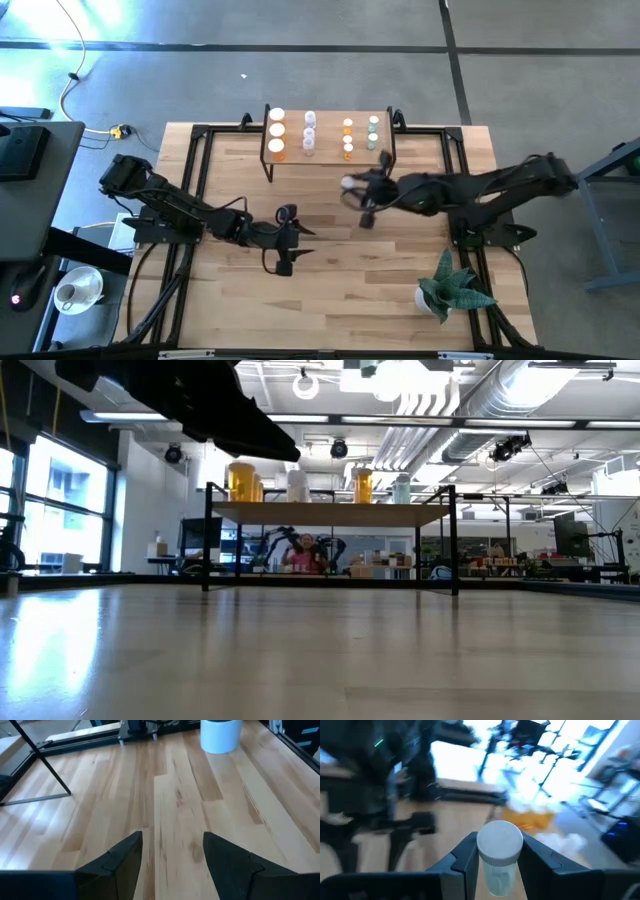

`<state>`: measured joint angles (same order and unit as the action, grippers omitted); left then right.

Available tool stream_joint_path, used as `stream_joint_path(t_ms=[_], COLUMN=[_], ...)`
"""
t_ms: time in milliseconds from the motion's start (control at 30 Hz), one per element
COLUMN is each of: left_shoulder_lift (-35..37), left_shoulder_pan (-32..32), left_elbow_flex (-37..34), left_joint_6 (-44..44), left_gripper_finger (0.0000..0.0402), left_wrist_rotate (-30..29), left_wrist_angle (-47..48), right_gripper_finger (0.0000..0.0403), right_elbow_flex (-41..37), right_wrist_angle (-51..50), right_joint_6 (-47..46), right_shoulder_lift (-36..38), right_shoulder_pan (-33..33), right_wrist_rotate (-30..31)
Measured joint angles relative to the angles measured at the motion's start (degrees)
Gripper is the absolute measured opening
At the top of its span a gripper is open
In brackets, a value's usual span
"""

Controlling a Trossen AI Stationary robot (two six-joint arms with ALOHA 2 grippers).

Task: Pick and place medicine bottles onto shelf by color
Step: Put the dark green bottle on the shelf aligned with the other dark green pill bottle

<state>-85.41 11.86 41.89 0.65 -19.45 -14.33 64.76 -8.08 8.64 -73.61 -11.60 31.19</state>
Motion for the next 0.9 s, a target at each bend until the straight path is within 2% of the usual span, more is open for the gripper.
stream_joint_path(t_ms=[100,200,400,600,900], left_shoulder_lift=[0.0,0.0,0.0,0.0,0.0], left_shoulder_pan=[0.1,0.2,0.2,0.2,0.2], left_elbow_flex=[0.0,0.0,0.0,0.0,0.0], left_joint_6=[0.0,0.0,0.0,0.0,0.0], left_gripper_finger=[0.0198,0.0198,0.0198,0.0198,0.0197], left_wrist_rotate=[0.1,0.4,1.3,1.3,1.0], left_wrist_angle=[0.2,0.3,1.1,1.7,1.2], right_gripper_finger=[0.0103,0.0103,0.0103,0.0103,0.0103], right_elbow_flex=[0.0,0.0,-0.1,-11.1,-28.7], right_wrist_angle=[-2.2,-6.8,-13.2,-3.3,16.1], right_joint_6=[0.7,-1.0,-6.8,-7.3,-11.1], right_shoulder_lift=[3.2,4.9,3.6,5.1,14.2], right_shoulder_pan=[0.2,1.5,5.9,8.9,14.5], right_wrist_rotate=[3.0,3.1,2.9,2.4,2.7])
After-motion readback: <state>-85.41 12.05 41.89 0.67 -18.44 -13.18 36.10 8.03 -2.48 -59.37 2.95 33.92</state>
